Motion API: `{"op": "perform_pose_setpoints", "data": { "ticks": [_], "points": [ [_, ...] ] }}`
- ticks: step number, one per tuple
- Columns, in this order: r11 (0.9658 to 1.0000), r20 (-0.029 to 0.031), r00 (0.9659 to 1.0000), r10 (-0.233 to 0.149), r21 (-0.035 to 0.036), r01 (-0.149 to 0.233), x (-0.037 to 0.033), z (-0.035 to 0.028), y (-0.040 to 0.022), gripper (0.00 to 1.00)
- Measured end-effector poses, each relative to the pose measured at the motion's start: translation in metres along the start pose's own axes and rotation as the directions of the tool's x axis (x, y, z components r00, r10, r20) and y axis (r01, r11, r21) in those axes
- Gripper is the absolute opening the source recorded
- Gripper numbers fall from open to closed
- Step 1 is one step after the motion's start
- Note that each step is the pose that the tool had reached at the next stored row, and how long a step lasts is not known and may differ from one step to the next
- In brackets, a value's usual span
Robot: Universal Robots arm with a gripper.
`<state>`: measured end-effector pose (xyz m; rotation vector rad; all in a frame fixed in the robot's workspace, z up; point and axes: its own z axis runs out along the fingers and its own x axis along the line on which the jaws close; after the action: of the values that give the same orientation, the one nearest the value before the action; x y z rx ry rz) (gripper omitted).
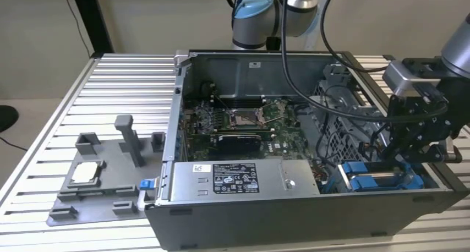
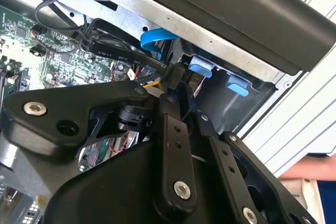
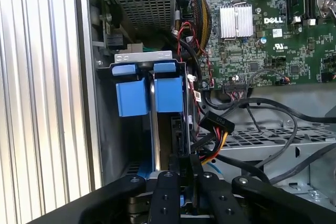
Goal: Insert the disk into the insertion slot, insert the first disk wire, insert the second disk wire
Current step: 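Insert the first disk wire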
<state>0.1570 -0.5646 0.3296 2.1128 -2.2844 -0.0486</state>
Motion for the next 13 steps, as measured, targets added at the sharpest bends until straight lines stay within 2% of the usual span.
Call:
{"op": "perform_pose_setpoints", "data": {
  "ticks": [5,6,13],
  "points": [
    [1.0,0.0012,1.0,0.0,-0.0004,0.0,0.0,-0.0008,0.0001,0.0],
    [1.0,0.0012,1.0,0.0,-0.0004,0.0,0.0001,-0.0039,0.0002,1.0],
    [1.0,0.0,1.0,0.001,-0.0003,-0.001,0.0001,-0.0361,0.0016,1.0]
  ]
}}
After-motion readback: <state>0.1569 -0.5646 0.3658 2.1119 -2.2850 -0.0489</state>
